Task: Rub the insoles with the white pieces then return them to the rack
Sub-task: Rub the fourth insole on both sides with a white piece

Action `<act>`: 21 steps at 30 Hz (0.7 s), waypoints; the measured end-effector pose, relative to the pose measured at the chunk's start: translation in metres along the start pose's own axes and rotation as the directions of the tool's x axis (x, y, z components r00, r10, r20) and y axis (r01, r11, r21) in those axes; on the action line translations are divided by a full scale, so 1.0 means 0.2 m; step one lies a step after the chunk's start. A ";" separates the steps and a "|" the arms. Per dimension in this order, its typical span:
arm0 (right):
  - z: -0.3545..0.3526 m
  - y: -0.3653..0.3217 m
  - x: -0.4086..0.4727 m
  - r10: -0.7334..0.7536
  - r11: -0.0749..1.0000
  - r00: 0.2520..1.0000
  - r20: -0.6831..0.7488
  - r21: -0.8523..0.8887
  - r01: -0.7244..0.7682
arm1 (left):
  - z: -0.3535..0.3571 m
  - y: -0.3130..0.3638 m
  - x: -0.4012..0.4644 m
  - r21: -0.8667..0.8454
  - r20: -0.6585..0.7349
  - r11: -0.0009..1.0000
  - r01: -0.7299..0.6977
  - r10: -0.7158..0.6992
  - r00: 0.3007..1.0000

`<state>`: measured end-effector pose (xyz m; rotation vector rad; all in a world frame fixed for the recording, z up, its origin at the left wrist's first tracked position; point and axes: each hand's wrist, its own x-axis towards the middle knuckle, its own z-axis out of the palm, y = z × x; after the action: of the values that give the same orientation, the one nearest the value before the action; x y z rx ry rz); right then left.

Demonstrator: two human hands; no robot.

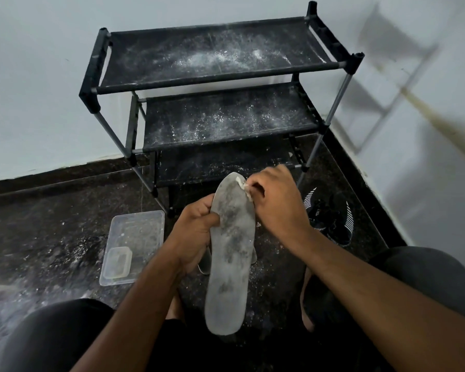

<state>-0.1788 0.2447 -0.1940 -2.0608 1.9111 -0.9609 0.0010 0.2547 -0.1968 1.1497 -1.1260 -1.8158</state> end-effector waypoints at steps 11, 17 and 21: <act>0.00 -0.02 0.00 0.013 0.997 1.000 0.017 0.079 -0.015 | 0.00 0.00 -0.01 -0.039 0.037 0.999 0.017 -0.016 0.999; 0.01 -0.03 -0.02 -0.044 0.998 0.996 0.082 0.052 0.040 | 0.00 0.00 -0.01 -0.065 0.011 0.998 0.010 -0.009 1.000; 0.00 -0.04 -0.02 -0.009 0.997 0.999 0.050 0.075 0.005 | 0.00 0.00 -0.01 -0.081 0.019 0.997 0.014 -0.013 1.000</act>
<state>-0.1723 0.2493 -0.1907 -2.0313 1.8161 -0.9583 0.0009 0.2561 -0.1964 1.0980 -1.0470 -1.8685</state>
